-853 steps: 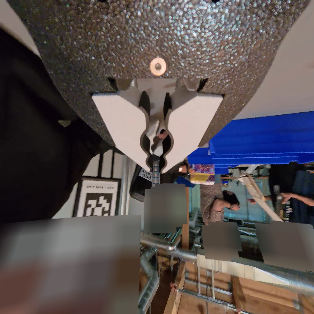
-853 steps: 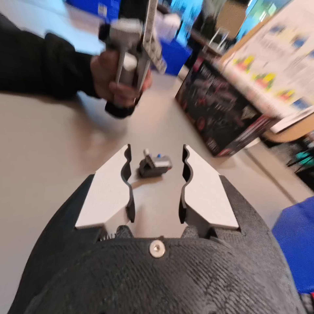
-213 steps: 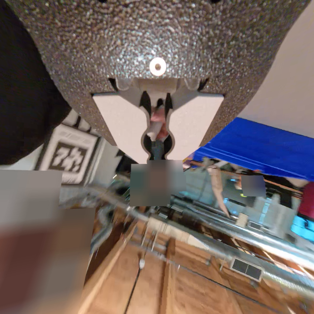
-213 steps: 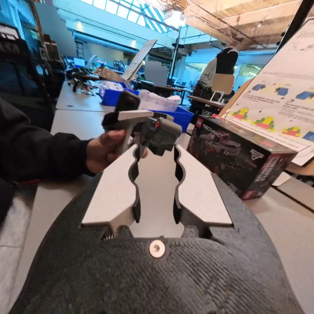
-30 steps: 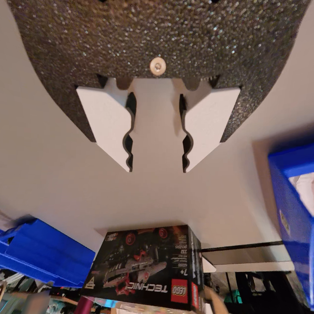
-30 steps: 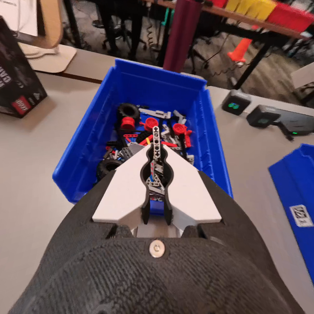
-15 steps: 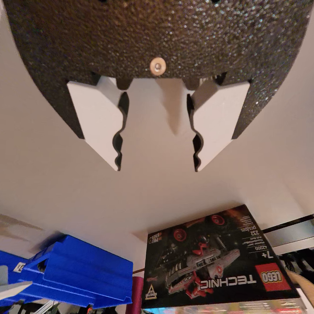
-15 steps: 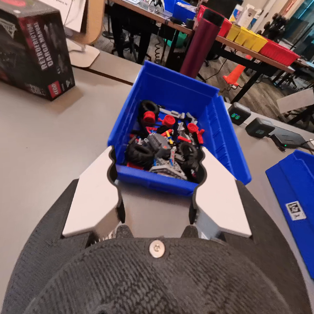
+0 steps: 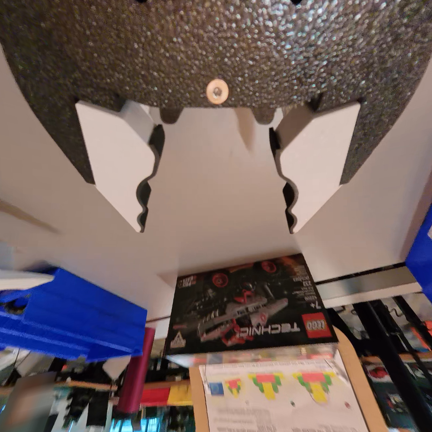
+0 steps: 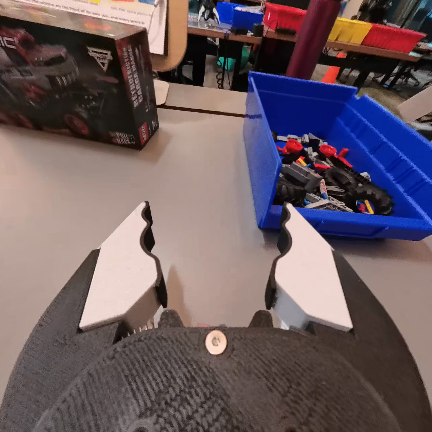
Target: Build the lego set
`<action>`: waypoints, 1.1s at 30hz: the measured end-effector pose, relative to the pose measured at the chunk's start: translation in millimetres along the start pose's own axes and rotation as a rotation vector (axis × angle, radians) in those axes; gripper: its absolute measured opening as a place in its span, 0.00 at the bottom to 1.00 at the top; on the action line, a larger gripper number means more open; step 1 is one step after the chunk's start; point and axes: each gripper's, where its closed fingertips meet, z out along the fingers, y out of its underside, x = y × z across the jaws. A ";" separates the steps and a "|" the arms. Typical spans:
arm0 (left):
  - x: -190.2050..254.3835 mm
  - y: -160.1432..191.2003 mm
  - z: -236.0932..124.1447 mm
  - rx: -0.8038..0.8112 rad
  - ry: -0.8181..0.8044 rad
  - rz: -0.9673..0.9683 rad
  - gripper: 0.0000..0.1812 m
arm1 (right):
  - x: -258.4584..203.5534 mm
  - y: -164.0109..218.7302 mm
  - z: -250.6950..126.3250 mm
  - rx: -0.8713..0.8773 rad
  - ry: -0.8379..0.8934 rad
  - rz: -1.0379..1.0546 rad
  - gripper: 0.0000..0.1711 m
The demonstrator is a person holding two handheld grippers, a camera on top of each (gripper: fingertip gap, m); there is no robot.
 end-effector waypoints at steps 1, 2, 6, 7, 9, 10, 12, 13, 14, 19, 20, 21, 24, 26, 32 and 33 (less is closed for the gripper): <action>5.9 -6.6 -5.0 0.029 0.020 -0.009 0.64 | -6.6 -3.8 -1.4 0.018 -0.004 -0.004 0.63; 15.4 -13.2 -10.0 0.053 0.060 -0.018 0.65 | -14.9 -7.2 -2.4 0.034 -0.018 -0.002 0.63; 75.2 -32.3 -30.6 0.083 0.288 -0.027 0.64 | -47.0 -14.5 -6.2 0.042 -0.050 -0.052 0.63; 98.0 -31.7 -36.7 0.063 0.375 -0.004 0.62 | -54.0 -18.7 -8.7 0.055 -0.046 -0.059 0.62; 148.3 -30.4 -52.5 0.035 0.562 0.037 0.62 | -68.7 -33.2 -17.1 0.115 -0.032 -0.065 0.59; 171.2 -31.7 -61.4 0.036 0.639 0.037 0.62 | -78.5 -39.2 -20.7 0.135 -0.039 -0.077 0.59; 208.2 -34.0 -76.0 0.031 0.746 0.012 0.61 | -95.4 -47.3 -26.1 0.153 -0.046 -0.104 0.60; 220.4 -33.4 -79.4 0.016 0.763 -0.002 0.61 | -100.7 -51.1 -28.5 0.165 -0.039 -0.116 0.60; 229.3 -31.4 -80.9 -0.003 0.766 -0.001 0.60 | -105.6 -54.4 -30.8 0.175 -0.037 -0.128 0.61; 226.0 -44.1 -81.0 0.060 0.631 0.009 0.57 | -110.0 -63.0 -38.4 0.202 -0.021 -0.144 0.60; 218.9 -48.1 -79.1 0.084 0.579 0.019 0.55 | -107.8 -63.2 -38.8 0.204 -0.005 -0.152 0.61; 212.7 -50.9 -76.8 0.102 0.532 0.039 0.56 | -106.5 -63.6 -39.0 0.207 0.008 -0.165 0.61; 209.8 -54.2 -74.3 0.109 0.509 0.036 0.60 | -108.1 -62.0 -36.8 0.203 0.021 -0.192 0.62; 213.5 -50.5 -71.7 0.087 0.531 0.028 0.60 | -109.0 -61.0 -35.1 0.203 0.034 -0.211 0.63; 217.5 -38.8 -63.4 0.045 0.548 0.007 0.61 | -110.2 -54.5 -29.6 0.188 0.043 -0.235 0.63; 217.0 -37.0 -61.7 0.039 0.541 0.010 0.61 | -109.6 -53.3 -28.7 0.186 0.048 -0.238 0.63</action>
